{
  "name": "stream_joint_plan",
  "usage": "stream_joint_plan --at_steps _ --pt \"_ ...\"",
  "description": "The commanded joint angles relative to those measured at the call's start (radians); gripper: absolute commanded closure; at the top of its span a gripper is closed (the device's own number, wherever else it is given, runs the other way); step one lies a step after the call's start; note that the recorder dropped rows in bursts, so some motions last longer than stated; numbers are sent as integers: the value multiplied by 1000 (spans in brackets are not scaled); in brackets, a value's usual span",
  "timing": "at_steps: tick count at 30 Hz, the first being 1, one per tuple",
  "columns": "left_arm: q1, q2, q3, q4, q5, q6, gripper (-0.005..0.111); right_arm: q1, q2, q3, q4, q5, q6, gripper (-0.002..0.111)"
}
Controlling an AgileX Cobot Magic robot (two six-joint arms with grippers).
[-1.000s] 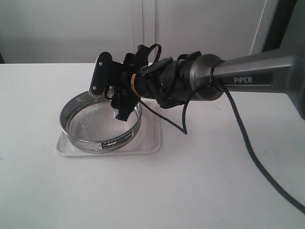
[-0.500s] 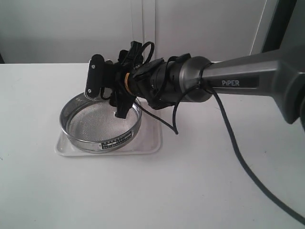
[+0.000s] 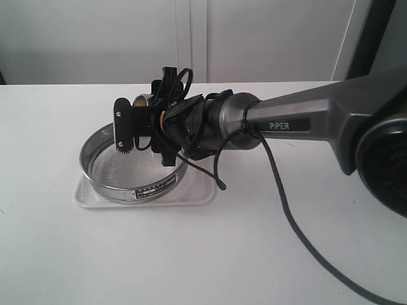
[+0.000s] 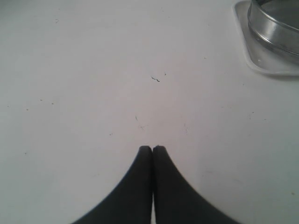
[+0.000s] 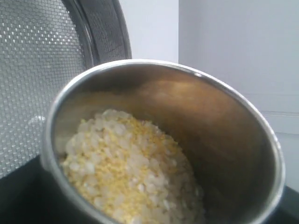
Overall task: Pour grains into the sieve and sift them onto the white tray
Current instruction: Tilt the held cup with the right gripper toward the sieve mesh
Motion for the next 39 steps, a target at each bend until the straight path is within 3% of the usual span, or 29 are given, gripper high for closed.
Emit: stream_joint_plan --at_steps 1,32,39 --pt "0 -3 10 -4 9 -9 107 0 8 -12 -2 52 -47 108" --pt "0 -3 10 -4 9 -9 107 0 18 -59 -2 10 -442 108" --pt "0 -3 10 -4 9 -9 107 0 18 -59 -2 3 -445 108"
